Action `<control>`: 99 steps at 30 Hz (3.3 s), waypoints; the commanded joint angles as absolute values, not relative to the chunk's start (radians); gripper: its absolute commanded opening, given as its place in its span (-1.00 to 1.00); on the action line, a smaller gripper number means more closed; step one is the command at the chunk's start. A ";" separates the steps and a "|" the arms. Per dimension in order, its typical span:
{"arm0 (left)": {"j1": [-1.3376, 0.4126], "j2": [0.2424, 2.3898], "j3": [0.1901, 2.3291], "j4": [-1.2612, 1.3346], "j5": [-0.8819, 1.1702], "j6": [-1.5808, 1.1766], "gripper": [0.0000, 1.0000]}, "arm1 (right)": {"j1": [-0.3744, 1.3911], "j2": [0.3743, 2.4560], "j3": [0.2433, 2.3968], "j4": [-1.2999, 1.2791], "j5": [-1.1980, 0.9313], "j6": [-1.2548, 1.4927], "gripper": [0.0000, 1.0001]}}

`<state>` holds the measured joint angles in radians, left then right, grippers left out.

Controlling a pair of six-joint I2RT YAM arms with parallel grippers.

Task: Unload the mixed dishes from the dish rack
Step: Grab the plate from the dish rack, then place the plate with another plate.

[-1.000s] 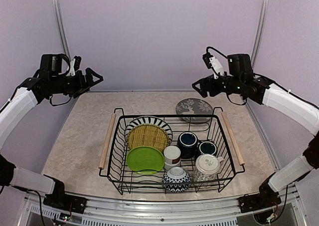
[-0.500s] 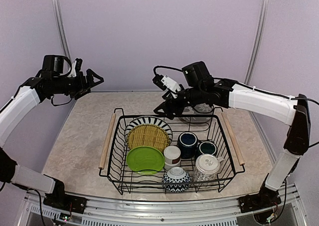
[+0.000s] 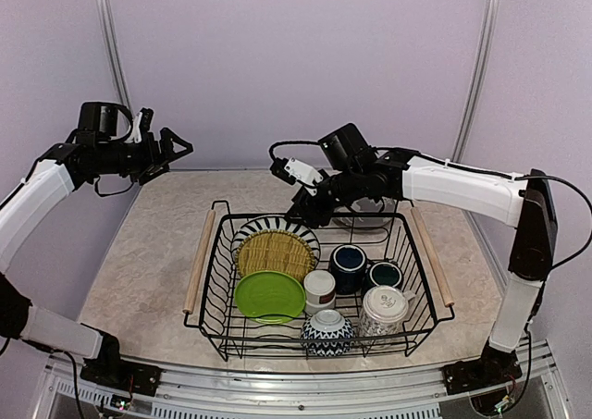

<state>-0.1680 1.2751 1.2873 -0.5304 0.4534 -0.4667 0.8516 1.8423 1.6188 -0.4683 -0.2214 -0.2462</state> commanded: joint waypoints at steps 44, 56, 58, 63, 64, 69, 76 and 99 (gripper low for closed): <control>-0.125 1.310 1.290 -0.516 0.509 -0.476 0.98 | 0.855 2.089 1.915 -0.799 -0.375 -0.469 -0.68; -0.124 1.310 1.289 -0.516 0.509 -0.478 0.98 | 0.857 2.000 1.888 -0.756 -0.335 -0.465 -1.00; -0.124 1.310 1.290 -0.515 0.508 -0.479 0.98 | 0.857 1.980 1.885 -0.746 -0.327 -0.459 -1.00; -0.125 1.308 1.290 -0.514 0.512 -0.480 0.98 | 0.857 1.947 1.889 -0.738 -0.308 -0.449 -1.00; -0.124 1.309 1.290 -0.514 0.513 -0.479 0.98 | 0.858 1.941 1.890 -0.738 -0.307 -0.447 -1.00; -0.126 1.307 1.290 -0.516 0.513 -0.480 0.98 | 0.857 1.898 1.879 -0.703 -0.287 -0.419 -1.00; -0.126 1.308 1.290 -0.512 0.525 -0.481 0.98 | 0.858 1.807 1.811 -0.604 -0.259 -0.368 -1.00; -0.127 1.306 1.292 -0.511 0.543 -0.488 0.98 | 0.849 1.577 1.622 -0.275 -0.051 -0.167 -1.00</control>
